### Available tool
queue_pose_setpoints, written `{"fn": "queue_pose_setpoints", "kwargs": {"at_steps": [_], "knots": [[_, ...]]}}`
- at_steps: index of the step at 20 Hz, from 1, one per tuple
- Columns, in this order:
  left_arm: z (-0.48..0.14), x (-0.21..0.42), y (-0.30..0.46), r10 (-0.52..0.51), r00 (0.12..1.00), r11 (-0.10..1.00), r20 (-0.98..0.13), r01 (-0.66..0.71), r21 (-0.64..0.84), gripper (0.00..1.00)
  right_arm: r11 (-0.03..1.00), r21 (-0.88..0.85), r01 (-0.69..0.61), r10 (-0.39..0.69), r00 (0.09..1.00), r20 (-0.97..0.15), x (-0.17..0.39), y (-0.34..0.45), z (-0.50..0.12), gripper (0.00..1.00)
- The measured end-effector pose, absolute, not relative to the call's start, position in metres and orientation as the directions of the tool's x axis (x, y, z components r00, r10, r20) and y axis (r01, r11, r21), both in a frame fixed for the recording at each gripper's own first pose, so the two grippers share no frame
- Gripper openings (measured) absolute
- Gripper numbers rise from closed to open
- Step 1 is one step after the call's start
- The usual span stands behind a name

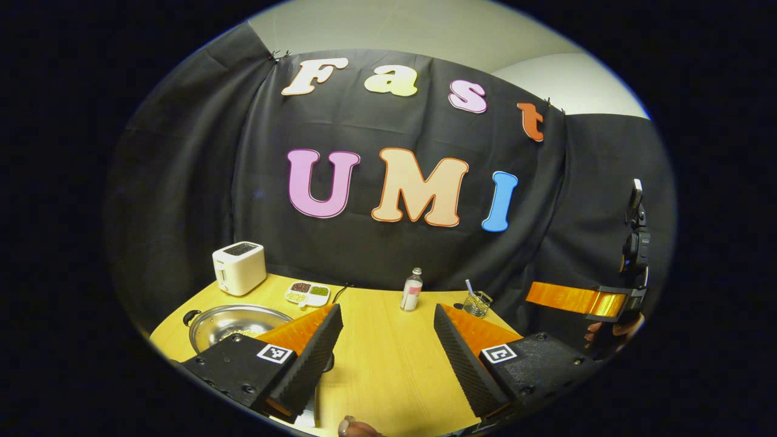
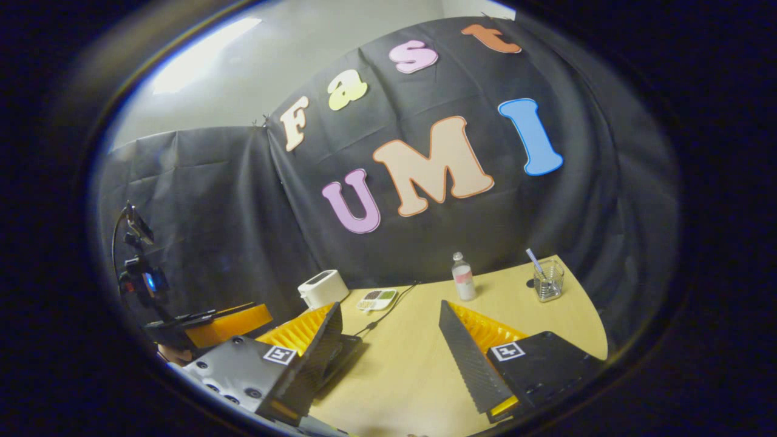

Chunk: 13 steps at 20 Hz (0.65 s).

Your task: First push the handle of the pot to place it horizontally, then grasp the pot with both hands and set it on the induction cooktop.

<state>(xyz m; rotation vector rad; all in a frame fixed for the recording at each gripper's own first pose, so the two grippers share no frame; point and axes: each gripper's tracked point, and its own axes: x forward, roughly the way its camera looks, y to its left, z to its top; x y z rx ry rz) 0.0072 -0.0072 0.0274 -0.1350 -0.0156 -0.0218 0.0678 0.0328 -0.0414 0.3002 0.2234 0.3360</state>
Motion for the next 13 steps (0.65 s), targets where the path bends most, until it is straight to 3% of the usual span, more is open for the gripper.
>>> {"fn": "queue_pose_setpoints", "kwargs": {"at_steps": [1,2,6,7,13], "knots": [[0.027,0.007,-0.010,-0.030,0.999,0.989,0.021,0.032,-0.141,0.97,0.897,0.332,-0.292,0.362,0.916,-0.173,0.065,0.033,-0.043,0.93],[0.029,0.007,-0.013,-0.040,0.999,0.988,0.025,0.043,-0.148,0.97,0.896,0.332,-0.295,0.366,0.913,-0.179,0.063,0.034,-0.043,0.99],[0.021,0.006,-0.013,-0.059,0.998,0.984,0.001,0.058,-0.171,0.96,0.888,0.334,-0.316,0.391,0.901,-0.186,0.059,0.045,-0.047,0.99],[0.019,0.006,-0.013,-0.067,0.998,0.982,-0.008,0.065,-0.177,0.96,0.885,0.338,-0.320,0.396,0.899,-0.188,0.059,0.048,-0.048,0.94],[0.014,0.006,-0.007,-0.076,0.997,0.979,-0.034,0.068,-0.193,0.96,0.881,0.355,-0.313,0.401,0.892,-0.208,0.059,0.055,-0.055,0.94]]}}
